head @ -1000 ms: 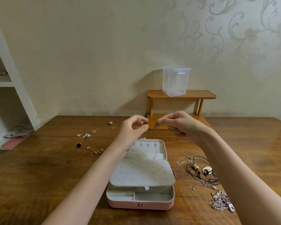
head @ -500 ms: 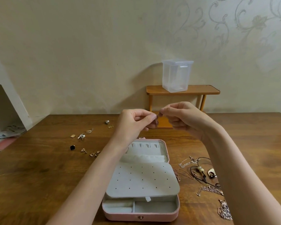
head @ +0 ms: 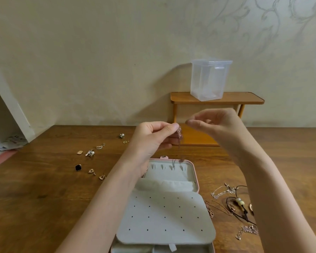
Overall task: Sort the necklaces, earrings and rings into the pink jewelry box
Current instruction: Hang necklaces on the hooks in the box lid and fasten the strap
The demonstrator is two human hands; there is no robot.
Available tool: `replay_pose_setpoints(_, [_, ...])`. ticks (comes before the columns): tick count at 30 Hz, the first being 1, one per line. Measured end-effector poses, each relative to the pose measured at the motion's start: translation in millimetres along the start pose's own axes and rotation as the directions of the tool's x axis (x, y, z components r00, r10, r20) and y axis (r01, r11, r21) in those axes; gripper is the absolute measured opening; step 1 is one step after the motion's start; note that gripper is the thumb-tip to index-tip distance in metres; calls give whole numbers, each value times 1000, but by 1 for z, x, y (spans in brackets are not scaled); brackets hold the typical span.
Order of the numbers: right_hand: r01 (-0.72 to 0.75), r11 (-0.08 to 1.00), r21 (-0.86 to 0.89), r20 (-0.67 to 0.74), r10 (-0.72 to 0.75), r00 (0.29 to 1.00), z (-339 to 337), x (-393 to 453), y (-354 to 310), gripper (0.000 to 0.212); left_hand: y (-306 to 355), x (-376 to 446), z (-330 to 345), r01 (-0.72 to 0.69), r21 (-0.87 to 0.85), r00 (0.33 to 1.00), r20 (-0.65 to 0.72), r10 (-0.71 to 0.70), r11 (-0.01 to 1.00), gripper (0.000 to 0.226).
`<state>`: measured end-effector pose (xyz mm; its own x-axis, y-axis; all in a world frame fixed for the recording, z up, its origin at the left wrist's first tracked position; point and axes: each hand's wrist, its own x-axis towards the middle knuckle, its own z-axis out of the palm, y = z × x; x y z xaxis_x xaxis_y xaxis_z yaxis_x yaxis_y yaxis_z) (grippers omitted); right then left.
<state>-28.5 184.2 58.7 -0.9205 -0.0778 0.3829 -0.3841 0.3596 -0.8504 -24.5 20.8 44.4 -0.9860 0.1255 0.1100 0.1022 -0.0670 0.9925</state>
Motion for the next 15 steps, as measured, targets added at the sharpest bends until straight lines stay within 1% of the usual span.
replay_pose_setpoints(1, [31,1000,-5,-12,-31,999,0,0,-2,4,-1,1,0,1,16,999,-33,0,1000,12])
replay_pose_setpoints(3, [72,997,-35,24,-71,997,3,0,-6,2,-2,2,1,-2,44,996,-88,6,999,12])
replay_pose_setpoints(6, [114,984,-134,57,-107,993,13,1,-6,4,-3,0,3,-36,40,992,-121,40,999,12])
replay_pose_setpoints(9, [109,981,-162,13,-108,994,20,2,-2,5,-4,0,3,-55,55,988,-143,63,997,12])
replay_pose_setpoints(12, [95,977,-193,-14,-100,995,23,1,0,5,-4,0,3,-54,45,990,-130,59,998,12])
replay_pose_setpoints(15, [89,965,-246,-6,-94,996,23,1,0,4,-1,-2,2,-30,42,998,-54,33,999,11])
